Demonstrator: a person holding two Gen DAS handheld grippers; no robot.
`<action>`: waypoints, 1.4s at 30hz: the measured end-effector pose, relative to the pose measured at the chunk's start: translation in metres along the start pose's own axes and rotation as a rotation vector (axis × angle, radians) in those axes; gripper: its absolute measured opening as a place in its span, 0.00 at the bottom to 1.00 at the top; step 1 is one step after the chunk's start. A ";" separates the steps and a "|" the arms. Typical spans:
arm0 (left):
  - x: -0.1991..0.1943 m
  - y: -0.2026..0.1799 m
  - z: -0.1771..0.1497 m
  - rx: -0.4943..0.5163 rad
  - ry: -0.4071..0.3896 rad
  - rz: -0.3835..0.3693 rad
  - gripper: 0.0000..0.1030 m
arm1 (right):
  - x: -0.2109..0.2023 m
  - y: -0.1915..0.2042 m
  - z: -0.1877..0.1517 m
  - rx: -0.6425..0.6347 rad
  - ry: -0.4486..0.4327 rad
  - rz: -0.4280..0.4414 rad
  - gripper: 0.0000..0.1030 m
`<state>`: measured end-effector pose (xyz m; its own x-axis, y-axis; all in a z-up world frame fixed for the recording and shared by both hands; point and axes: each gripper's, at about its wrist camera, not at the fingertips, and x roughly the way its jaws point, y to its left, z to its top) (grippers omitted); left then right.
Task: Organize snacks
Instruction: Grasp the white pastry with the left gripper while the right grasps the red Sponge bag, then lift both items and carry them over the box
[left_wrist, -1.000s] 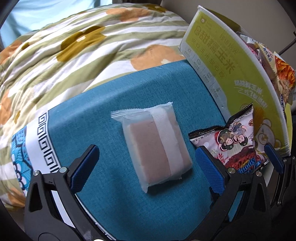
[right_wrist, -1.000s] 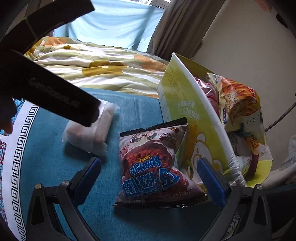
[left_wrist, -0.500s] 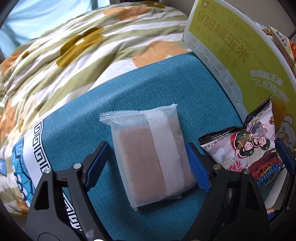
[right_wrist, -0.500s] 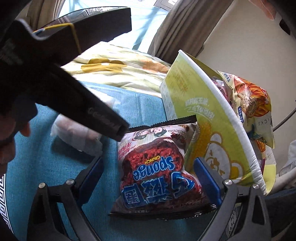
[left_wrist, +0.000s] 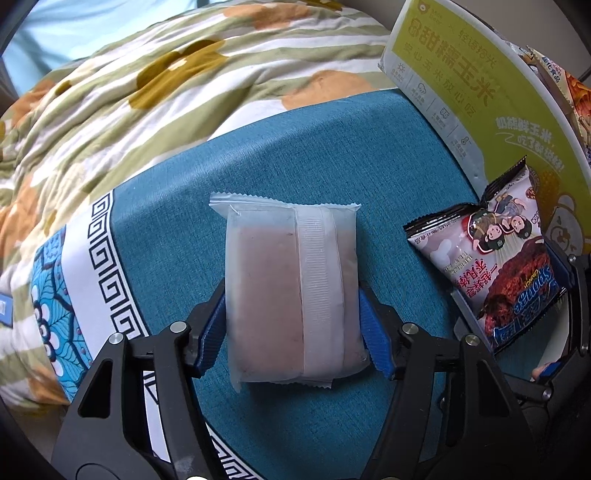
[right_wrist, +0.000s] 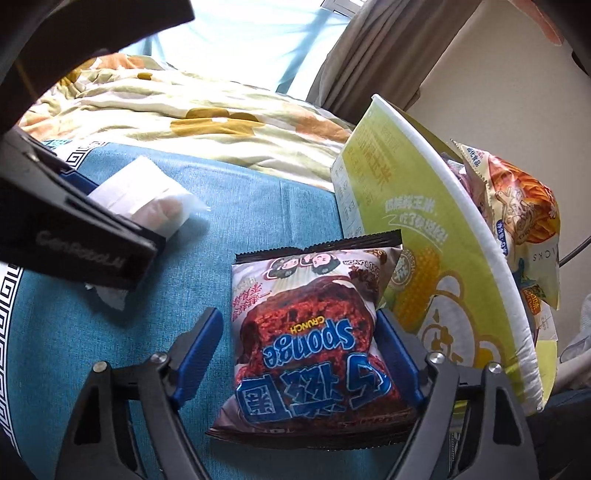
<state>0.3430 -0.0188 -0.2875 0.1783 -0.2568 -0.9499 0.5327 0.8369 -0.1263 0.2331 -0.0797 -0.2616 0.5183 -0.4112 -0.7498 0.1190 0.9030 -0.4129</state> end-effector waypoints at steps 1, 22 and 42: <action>-0.001 0.000 -0.002 -0.005 -0.001 -0.002 0.59 | 0.002 -0.001 0.002 -0.003 0.000 -0.001 0.72; -0.055 0.034 -0.038 -0.103 -0.085 -0.019 0.58 | -0.032 -0.002 0.018 0.054 -0.069 0.158 0.57; -0.201 -0.019 0.005 -0.036 -0.280 -0.092 0.58 | -0.142 -0.081 0.063 0.251 -0.199 0.242 0.55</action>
<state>0.3005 0.0144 -0.0925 0.3544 -0.4514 -0.8189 0.5287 0.8191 -0.2227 0.2033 -0.0865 -0.0892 0.7076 -0.1730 -0.6851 0.1641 0.9833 -0.0788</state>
